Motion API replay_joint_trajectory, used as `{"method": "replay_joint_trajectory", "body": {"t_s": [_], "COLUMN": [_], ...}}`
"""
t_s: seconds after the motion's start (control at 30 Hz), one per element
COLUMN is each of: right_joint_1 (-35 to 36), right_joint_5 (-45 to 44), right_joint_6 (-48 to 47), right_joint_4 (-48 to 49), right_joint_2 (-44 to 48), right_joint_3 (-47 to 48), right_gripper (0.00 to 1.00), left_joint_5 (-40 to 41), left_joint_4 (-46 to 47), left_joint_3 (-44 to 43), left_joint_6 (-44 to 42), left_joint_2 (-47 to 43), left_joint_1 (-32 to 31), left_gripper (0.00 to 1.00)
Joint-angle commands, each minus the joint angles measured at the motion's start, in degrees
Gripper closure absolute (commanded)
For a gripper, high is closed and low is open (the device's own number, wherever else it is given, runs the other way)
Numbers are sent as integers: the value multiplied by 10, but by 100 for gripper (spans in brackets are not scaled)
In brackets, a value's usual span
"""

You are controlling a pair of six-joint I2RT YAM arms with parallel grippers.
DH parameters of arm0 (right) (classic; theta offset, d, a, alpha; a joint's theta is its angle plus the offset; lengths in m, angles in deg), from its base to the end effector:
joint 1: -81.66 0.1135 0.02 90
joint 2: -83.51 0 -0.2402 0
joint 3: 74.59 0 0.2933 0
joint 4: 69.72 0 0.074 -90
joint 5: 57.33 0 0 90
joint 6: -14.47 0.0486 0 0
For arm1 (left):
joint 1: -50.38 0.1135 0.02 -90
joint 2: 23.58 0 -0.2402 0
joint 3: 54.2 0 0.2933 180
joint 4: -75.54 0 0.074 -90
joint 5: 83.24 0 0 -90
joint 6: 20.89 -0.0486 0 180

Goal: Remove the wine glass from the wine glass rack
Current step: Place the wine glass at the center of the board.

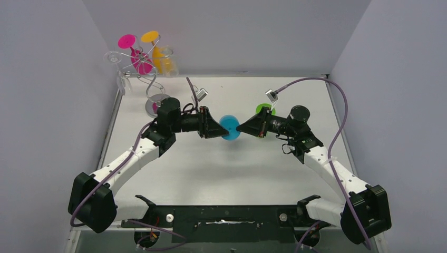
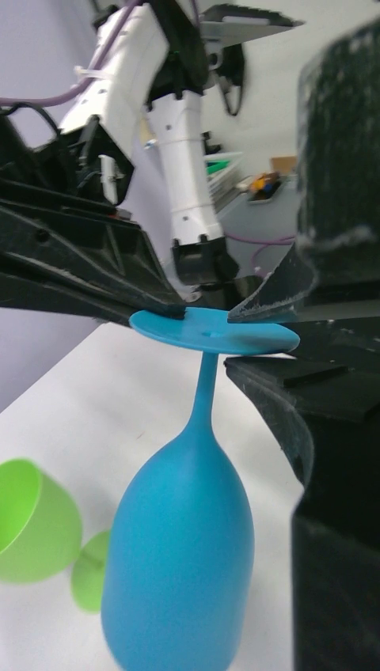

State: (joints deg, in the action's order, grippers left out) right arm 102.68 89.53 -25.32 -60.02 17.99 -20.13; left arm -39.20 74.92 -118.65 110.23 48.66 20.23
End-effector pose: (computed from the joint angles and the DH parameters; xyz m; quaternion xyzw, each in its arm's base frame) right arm 0.2737 0.1488 0.2735 -0.1634 0.6927 0.6347 0.3011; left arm 0.2799 -0.2030 0.2867 0.1873 0.7182 -0.5907 0.3167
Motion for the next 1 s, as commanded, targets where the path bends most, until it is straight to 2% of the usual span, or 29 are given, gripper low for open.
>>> {"method": "replay_joint_trajectory", "body": {"t_s": [0.0,0.17,0.27,0.37,0.43,0.57,0.63,0.67,0.73,0.77,0.9,0.97], "right_joint_1": [6,7,8,13,15,16,17,18,18,18,17,14], "right_joint_5": [-7,4,9,25,26,25,29,30,24,16,-30,-72], "right_joint_6": [1,11,12,17,14,-7,-10,-11,-13,-16,-48,-95], "right_joint_4": [56,79,84,98,90,60,58,58,55,49,-12,-98], "right_joint_2": [14,16,15,10,13,22,23,24,26,27,40,51], "right_joint_3": [13,3,1,3,5,7,6,7,7,7,15,39], "right_gripper": [100,100,100,99,98,97,97,96,91,87,64,49], "left_joint_5": [-93,-85,-68,-53,-51,-47,-47,-46,-48,-52,-57,-53], "left_joint_4": [-7,36,101,116,127,151,143,138,127,119,9,-49], "left_joint_3": [-3,33,46,39,36,40,38,36,36,37,20,17], "left_joint_6": [10,71,112,125,132,143,139,134,125,117,15,-47], "left_joint_2": [0,-26,-29,-14,-10,-12,-10,-10,-10,-10,-17,-35], "left_joint_1": [-9,-9,-10,-10,-9,-10,-10,-10,-10,-10,-18,-25], "left_gripper": [74,74,81,83,74,67,70,78,90,100,100,100]}}
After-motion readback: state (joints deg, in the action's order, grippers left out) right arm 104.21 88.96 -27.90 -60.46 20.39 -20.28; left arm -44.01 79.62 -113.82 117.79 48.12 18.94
